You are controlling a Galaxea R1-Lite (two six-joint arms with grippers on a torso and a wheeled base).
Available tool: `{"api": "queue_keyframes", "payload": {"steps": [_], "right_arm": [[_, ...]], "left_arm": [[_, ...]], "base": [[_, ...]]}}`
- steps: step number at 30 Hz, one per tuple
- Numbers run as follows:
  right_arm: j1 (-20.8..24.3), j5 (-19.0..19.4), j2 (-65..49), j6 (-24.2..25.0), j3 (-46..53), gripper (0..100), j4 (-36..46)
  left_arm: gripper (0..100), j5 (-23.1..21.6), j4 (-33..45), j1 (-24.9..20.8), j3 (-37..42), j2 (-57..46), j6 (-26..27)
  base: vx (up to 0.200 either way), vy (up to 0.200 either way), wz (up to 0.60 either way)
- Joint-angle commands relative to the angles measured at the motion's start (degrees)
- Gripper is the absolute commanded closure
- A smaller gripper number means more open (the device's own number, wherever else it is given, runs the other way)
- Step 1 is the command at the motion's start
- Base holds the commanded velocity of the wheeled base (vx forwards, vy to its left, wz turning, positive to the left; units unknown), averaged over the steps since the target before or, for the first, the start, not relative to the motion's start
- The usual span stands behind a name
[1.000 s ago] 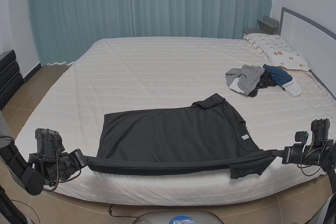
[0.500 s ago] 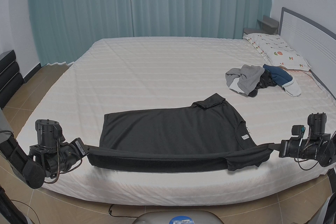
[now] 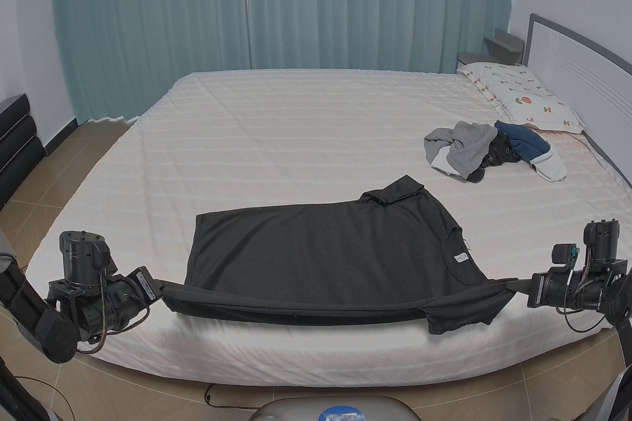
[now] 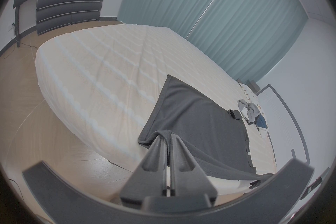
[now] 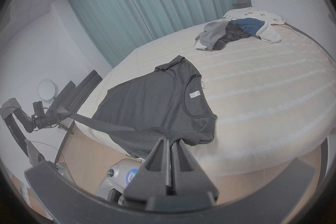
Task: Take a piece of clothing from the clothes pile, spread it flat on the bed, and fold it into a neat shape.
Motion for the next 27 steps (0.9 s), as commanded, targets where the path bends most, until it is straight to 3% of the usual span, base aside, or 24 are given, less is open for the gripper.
{"api": "queue_keyframes", "payload": {"steps": [1, 10, 27], "right_arm": [[0.1, -0.1, 0.9, 0.1, -0.9, 100, -0.1], [0.1, -0.5, 6.4, 0.3, -7.1, 100, 0.1], [0.1, -0.3, 8.9, 0.5, -11.1, 100, 1.0]], "left_arm": [[100, -0.1, 0.0, 0.0, -0.9, 1.0, -0.1], [100, -0.6, -0.1, 0.1, -4.8, 7.3, -0.6], [100, -0.5, -0.2, 1.2, -7.9, 9.2, -0.6]], "base": [[0.000, 0.000, 0.00], [0.000, 0.000, 0.00], [0.000, 0.000, 0.00]]}}
